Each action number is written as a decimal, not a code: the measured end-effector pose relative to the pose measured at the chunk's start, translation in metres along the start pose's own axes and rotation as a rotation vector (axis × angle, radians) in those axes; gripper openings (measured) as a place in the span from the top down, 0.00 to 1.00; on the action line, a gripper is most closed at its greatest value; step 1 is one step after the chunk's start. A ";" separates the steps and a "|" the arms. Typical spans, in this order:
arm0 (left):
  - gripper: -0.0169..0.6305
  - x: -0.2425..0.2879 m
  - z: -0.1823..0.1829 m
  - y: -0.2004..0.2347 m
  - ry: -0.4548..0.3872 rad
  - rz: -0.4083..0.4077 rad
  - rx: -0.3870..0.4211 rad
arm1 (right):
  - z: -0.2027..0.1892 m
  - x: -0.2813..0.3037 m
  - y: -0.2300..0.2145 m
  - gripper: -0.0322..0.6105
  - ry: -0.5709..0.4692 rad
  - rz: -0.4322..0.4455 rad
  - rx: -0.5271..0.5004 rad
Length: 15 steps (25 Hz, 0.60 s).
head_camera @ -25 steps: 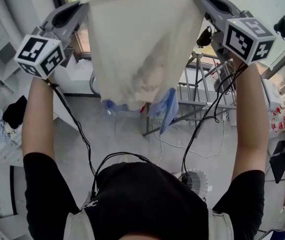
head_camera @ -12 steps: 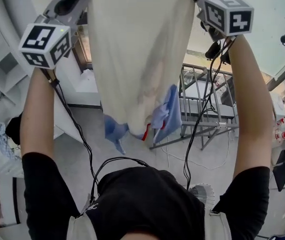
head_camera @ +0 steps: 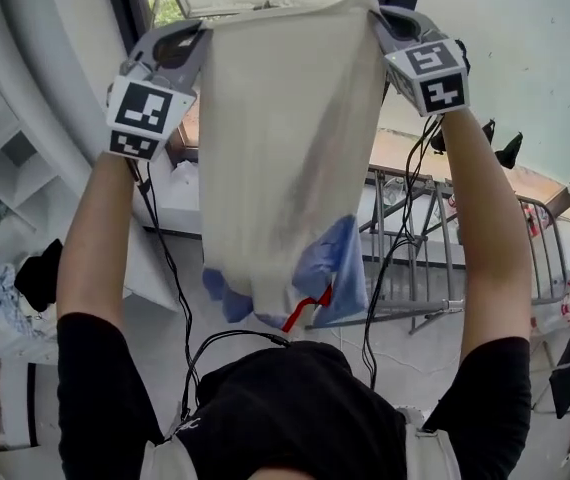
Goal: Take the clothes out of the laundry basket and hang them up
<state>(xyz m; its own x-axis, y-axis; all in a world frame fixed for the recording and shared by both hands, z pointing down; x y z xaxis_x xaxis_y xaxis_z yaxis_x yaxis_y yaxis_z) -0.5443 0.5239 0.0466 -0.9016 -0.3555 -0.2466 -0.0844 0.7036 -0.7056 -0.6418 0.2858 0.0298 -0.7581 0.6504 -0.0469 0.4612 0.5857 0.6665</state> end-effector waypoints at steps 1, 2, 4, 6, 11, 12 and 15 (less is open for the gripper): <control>0.95 0.012 -0.003 -0.001 0.009 0.007 0.007 | -0.006 0.009 -0.007 0.91 0.004 -0.002 -0.030; 0.95 0.024 -0.005 -0.003 0.020 0.016 0.019 | -0.011 0.018 -0.013 0.91 0.008 -0.003 -0.063; 0.95 0.047 -0.007 -0.004 0.041 0.033 0.040 | -0.021 0.037 -0.025 0.91 0.014 0.002 -0.113; 0.95 0.069 -0.007 -0.003 0.052 0.052 0.034 | -0.029 0.055 -0.040 0.91 0.009 0.007 -0.116; 0.95 0.115 0.012 0.019 0.062 0.113 -0.003 | -0.019 0.088 -0.087 0.91 -0.036 -0.013 -0.111; 0.95 0.121 0.019 0.026 0.058 0.127 -0.009 | -0.010 0.093 -0.097 0.91 -0.053 -0.020 -0.102; 0.95 0.134 0.044 0.044 0.024 0.152 -0.053 | 0.017 0.098 -0.117 0.91 -0.101 -0.034 -0.071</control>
<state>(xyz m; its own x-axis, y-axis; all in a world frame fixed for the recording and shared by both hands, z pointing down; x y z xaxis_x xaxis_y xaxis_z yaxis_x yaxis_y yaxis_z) -0.6499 0.4800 -0.0461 -0.9154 -0.2283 -0.3316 0.0318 0.7801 -0.6249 -0.7624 0.2895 -0.0653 -0.7204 0.6787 -0.1426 0.3998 0.5745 0.7143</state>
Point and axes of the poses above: the fingertips, and each gripper's own axes: x forward along the fingers, y to its left, z out of its top, the point moved 3 cm from there along -x, backward along the fingers, and after that the axes turned 4 degrees about z, right-handed, at the moved point
